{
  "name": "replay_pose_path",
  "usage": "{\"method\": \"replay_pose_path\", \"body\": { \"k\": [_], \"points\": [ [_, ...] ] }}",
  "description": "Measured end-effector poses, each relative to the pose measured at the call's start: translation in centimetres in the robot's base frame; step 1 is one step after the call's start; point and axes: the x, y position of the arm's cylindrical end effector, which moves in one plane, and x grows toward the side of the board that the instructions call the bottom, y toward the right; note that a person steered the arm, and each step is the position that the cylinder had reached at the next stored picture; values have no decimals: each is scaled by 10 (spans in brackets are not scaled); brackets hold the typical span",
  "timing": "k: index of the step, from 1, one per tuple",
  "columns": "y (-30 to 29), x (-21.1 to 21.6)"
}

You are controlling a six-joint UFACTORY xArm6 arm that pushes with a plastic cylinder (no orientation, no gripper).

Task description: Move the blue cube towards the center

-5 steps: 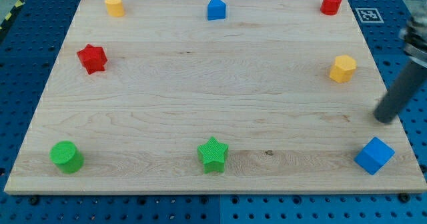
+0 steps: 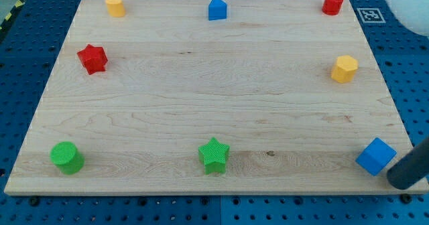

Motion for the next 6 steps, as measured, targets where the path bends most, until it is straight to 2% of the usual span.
{"method": "replay_pose_path", "body": {
  "k": [2,6],
  "points": [
    [-9,-49],
    [-108,-70]
  ]
}}
